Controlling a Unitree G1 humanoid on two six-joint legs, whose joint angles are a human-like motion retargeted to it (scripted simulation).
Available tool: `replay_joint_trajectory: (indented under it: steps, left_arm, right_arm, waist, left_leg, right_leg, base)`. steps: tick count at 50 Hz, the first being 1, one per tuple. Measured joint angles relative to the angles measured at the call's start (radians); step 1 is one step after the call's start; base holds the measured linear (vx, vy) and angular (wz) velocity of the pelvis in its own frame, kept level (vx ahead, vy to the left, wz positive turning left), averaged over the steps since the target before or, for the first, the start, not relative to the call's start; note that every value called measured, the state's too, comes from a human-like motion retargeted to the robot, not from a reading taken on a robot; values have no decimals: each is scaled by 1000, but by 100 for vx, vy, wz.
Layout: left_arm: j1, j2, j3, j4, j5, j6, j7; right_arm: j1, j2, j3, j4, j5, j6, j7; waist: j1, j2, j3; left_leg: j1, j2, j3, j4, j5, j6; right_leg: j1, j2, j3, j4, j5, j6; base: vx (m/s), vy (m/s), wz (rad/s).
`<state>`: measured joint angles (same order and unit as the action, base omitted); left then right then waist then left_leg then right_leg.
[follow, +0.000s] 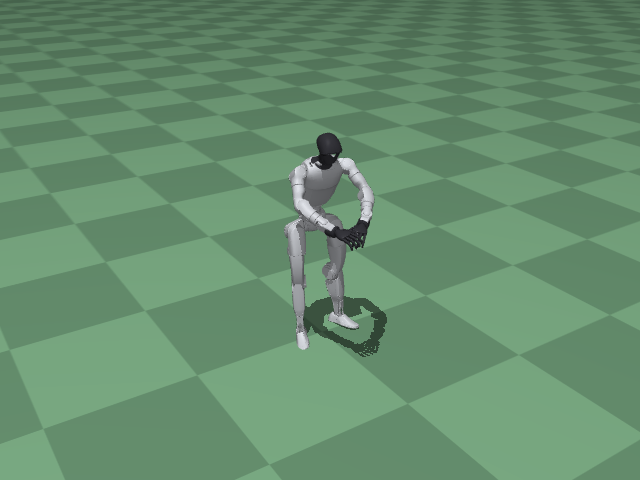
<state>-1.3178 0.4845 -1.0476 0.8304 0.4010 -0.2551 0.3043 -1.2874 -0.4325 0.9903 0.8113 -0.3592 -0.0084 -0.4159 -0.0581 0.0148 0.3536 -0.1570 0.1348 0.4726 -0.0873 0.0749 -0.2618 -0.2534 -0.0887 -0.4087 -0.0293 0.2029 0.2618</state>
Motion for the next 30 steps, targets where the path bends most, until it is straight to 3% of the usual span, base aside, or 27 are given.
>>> replay_joint_trajectory:
  steps: [2,4,11,15,19,25,30]
  left_arm:
    - [39,26,75,-68,-162,-7,-15]
    - [134,31,190,-148,-375,-13,-6]
    - [545,-23,553,-317,-1302,-62,-40]
    - [703,-10,688,-263,-1621,-30,-95]
    - [747,47,759,-136,-1697,-8,-9]
    - [602,145,760,11,-1520,38,264]
    - [369,192,677,17,-1342,87,259]
  right_arm:
    - [37,0,-105,-43,124,0,-39]
    - [121,-45,-168,-129,243,-20,-78]
    - [401,-133,-325,-297,702,-79,-82]
    - [528,-163,-424,-343,946,-102,-22]
    - [619,-193,-488,-382,1109,-113,7]
    - [696,-231,-527,-368,1209,-89,12]
    - [728,-194,-555,-308,1363,-101,0]
  waist:
    - [21,-7,-83]
    - [15,5,-44]
    - [67,15,-71]
    - [63,22,-67]
    - [28,45,-50]
    - [-35,93,-32]
    - [-58,112,-46]
  left_leg:
    - [-61,-1,14,0,0,0]
    - [31,0,6,0,-20,0]
    - [166,36,41,0,-81,4]
    - [201,23,51,0,-100,23]
    - [217,-1,52,0,-108,29]
    - [218,-32,45,0,-105,15]
    - [206,-42,46,0,-96,0]
  right_leg:
    - [-61,-2,17,-15,12,0]
    - [22,-7,13,13,-22,0]
    - [112,11,54,58,-89,0]
    - [133,-4,69,76,-108,0]
    - [147,-31,77,83,-120,0]
    - [158,-65,76,74,-122,0]
    - [155,-70,75,54,-108,0]
  base:
    - [13,6,-11]
    - [17,3,1]
    - [23,-1,-30]
    - [11,8,-12]
    - [4,11,1]
    - [-1,7,7]
    - [-2,1,0]
